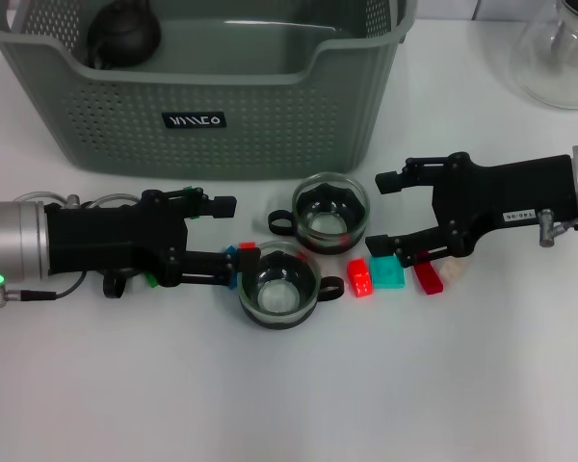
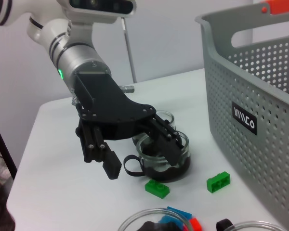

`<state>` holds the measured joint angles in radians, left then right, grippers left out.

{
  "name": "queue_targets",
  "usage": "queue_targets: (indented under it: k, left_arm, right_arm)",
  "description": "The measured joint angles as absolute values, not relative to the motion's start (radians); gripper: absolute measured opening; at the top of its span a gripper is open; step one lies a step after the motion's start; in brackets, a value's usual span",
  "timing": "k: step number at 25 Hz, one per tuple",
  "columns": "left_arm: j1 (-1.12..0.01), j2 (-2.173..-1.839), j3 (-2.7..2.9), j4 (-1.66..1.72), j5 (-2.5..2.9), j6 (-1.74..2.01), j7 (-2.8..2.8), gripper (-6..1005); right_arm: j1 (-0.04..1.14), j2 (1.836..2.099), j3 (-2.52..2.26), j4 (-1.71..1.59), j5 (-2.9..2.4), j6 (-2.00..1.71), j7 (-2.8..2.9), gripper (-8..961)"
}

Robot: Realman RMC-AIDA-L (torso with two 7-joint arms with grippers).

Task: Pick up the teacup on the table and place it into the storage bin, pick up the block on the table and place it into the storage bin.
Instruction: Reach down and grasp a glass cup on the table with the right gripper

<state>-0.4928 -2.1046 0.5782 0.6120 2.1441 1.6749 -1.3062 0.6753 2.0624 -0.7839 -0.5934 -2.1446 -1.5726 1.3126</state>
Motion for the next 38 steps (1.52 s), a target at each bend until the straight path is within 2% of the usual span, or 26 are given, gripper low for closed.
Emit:
queue_targets:
  k: [18, 27, 33, 38]
  left_arm:
    - [-0.495, -2.106, 0.581, 0.612, 2.145, 1.673, -1.307, 862]
    - [-0.486, -2.100, 0.577, 0.612, 2.144, 1.673, -1.307, 861]
    - [-0.468, -2.082, 0.577, 0.615, 2.148, 1.666, -1.304, 862]
    - [-0.461, -2.072, 0.556, 0.618, 2.149, 1.664, -1.302, 862]
  right_arm:
    - [0.672, 2.069, -0.779, -0.594, -2.148, -1.550, 1.281, 912]
    - [0.680, 2.063, -0.780, -0.606, -2.145, -1.597, 1.292, 910]
    - [0.708, 2.089, -0.795, -0.662, -2.148, -1.681, 1.297, 909]
    - [0.740, 2.095, -0.875, -0.664, -2.148, -1.697, 1.303, 908]
